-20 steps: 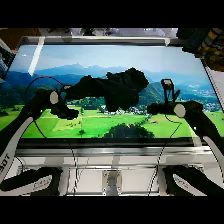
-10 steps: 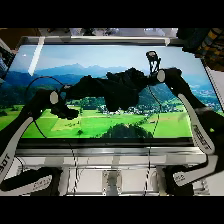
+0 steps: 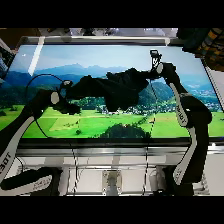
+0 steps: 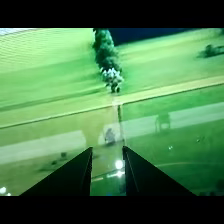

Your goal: Fold the clothes and pants, and hang the long-sleeved shirts on hangers.

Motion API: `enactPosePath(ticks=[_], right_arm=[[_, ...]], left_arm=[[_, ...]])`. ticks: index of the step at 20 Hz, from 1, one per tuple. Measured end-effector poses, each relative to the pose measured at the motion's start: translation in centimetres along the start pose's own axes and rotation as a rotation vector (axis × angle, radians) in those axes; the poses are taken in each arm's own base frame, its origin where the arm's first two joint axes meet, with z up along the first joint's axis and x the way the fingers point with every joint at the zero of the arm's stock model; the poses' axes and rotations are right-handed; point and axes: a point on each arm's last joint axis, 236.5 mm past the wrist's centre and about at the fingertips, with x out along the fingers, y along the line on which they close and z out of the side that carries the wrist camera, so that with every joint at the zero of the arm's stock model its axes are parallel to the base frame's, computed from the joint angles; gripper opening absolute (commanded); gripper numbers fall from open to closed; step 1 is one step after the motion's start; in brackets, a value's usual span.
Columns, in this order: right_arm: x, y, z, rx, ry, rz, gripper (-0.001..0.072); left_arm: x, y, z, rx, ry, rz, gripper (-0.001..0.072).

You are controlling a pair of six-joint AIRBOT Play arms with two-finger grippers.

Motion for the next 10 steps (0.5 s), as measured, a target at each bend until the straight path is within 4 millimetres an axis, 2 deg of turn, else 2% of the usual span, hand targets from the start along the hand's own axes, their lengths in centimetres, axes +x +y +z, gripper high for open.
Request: enactPosePath(ticks=[1,2,3,4,7,9,10], right_arm=[[0.8,0.4,-0.5,-0.006,0.014,0.011,0.0427],[1.3,0.8,-0.8,-0.013,0.022,0.021,0.0299],[1.6,1.3,-1.0,-0.027,0.027,0.03,0.0065],[1.9,1.9,-1.2,-0.044,0.035,0.04,0.003],[1.3,3.4,-0.8,-0.113,0.049,0.063,0.0029],[0.2,3.9,0.2,-0.149,0.043,0.062,0.0029],[-0.6,4.0,0.7,-0.164,0.037,0.058,0.0029]], left_arm=[[0.0,0.0,0.5,0.0,-0.023,0.001,0.0233],[0.0,0.0,1.0,-0.001,-0.042,0.0,0.0233],[0.0,0.0,1.5,-0.001,-0.062,0.0,0.0234],[-0.1,0.0,2.0,-0.002,-0.085,0.001,0.0234],[-0.4,0.1,4.7,-0.002,-0.198,0.004,0.0244],[-0.8,0.2,7.2,-0.001,-0.296,0.007,0.04],[-0.9,0.2,8.4,0.002,-0.335,0.008,0.0419]])
